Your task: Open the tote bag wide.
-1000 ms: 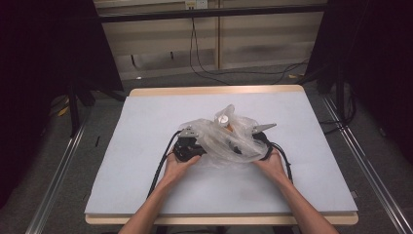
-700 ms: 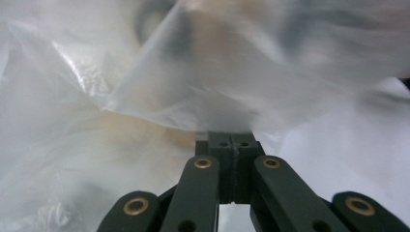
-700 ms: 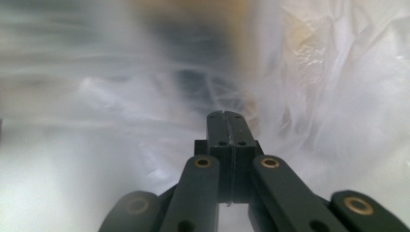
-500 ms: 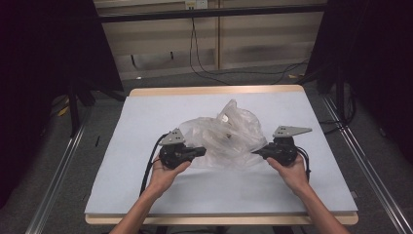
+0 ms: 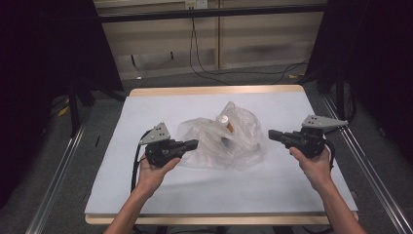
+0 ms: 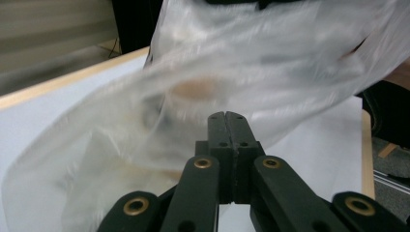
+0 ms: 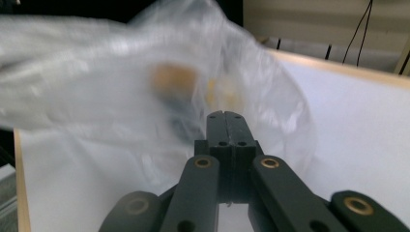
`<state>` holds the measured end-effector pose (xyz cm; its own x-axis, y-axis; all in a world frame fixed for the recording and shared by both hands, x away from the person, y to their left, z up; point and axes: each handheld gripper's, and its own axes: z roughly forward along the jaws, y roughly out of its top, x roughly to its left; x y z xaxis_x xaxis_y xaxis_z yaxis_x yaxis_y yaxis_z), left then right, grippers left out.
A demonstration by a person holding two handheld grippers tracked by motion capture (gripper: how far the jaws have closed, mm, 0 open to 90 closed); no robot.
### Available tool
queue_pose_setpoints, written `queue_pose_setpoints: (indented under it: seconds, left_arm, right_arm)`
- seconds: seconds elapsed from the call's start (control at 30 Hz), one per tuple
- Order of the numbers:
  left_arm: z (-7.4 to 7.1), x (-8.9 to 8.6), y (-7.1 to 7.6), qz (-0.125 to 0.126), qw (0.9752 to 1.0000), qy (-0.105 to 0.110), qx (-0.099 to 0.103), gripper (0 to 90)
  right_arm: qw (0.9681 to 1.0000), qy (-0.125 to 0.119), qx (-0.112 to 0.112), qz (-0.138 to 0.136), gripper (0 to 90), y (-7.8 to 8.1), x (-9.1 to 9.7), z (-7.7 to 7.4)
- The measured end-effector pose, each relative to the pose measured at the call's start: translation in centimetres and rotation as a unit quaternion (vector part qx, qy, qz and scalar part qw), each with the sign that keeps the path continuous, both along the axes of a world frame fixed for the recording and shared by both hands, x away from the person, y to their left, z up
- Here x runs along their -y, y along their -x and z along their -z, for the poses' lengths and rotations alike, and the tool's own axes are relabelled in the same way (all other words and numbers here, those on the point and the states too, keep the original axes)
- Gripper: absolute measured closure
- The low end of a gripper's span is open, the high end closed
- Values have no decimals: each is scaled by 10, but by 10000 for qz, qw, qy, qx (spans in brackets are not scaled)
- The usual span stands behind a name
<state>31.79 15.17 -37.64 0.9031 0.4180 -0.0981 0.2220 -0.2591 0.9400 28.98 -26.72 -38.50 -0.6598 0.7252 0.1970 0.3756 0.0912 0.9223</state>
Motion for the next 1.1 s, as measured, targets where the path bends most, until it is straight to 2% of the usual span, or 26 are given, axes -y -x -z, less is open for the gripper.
queue_pose_setpoints:
  seconds: [0.03,0.07,0.1,0.17,0.23,0.3,0.33,0.4,0.43,0.47,0.5,0.53,0.57,0.63,0.67,0.7,0.8,0.83,0.87,0.93,0.97,1.0,1.03,1.07,1.1]
  left_arm:
    - [0,0,0,0,10000,0,0,900]
    - [-6,1,-3,-32,10000,60,44,900]
    - [-17,2,-12,-51,9996,234,145,900]
    - [-21,4,-17,-101,9995,256,137,900]
    - [-24,12,-29,-122,9994,310,93,900]
    - [-22,24,-38,-130,9997,216,75,900]
    - [-19,30,-42,-142,9998,165,47,900]
    - [-9,41,-49,-168,9999,-24,12,900]
    - [-4,47,-50,-244,9995,-189,85,900]
    - [2,51,-52,-246,9989,-373,113,900]
    - [11,56,-54,-197,9990,-391,24,900]
    - [23,60,-57,-297,9978,-594,26,900]
    - [23,60,-57,-297,9978,-594,26,900]
    - [34,58,-62,-347,9977,-562,-119,900]
    - [39,57,-65,-374,9974,-596,-162,900]
    - [44,56,-68,-341,9973,-616,-213,900]
    - [59,57,-73,-312,9949,-893,-339,900]
    - [64,57,-74,-311,9944,-922,-408,900]
    - [74,57,-78,-354,9934,-967,-496,900]
    - [78,57,-80,-375,9932,-970,-526,900]
    - [87,57,-83,-456,9914,-1053,-631,900]
    - [90,58,-84,-433,9903,-1130,-676,900]
    - [90,58,-84,-433,9903,-1130,-676,900]
    - [96,57,-84,-441,9864,-1423,-699,900]
    - [99,54,-85,-417,9857,-1468,-711,900]
  right_arm:
    - [10000,-38,18,28,900,-3,0,-4]
    - [10000,-38,18,28,900,-3,0,-4]
    - [9999,-68,111,12,900,-9,-4,-13]
    - [9998,-75,158,-23,900,-13,-7,-18]
    - [9993,-128,294,-181,900,-26,-23,-32]
    - [9981,-291,442,-306,900,-34,-33,-41]
    - [9981,-291,442,-306,900,-34,-33,-41]
    - [9973,-333,501,-430,900,-41,-44,-46]
    - [9966,-270,437,-640,900,-48,-58,-41]
    - [9966,-270,437,-640,900,-48,-58,-41]
    - [9971,-34,235,-728,900,-56,-70,-25]
    - [9973,4,145,-724,900,-59,-72,-18]
    - [9976,54,41,-694,900,-62,-74,-9]
    - [9978,194,-139,-625,900,-69,-77,9]
    - [9978,194,-139,-625,900,-69,-77,9]
    - [9978,206,-214,-601,900,-72,-78,17]
    - [9973,260,-435,-531,900,-80,-81,40]
    - [9966,314,-547,-533,900,-85,-84,54]
    - [9963,320,-596,-527,900,-87,-86,59]
    - [9957,326,-675,-544,900,-94,-89,71]
    - [9952,378,-751,-504,900,-97,-91,77]
    - [9942,493,-807,-502,900,-100,-93,83]
    - [9931,605,-870,-508,900,-102,-94,88]
    - [9922,645,-936,-520,900,-104,-94,93]
    - [9915,678,-992,-497,900,-105,-93,96]
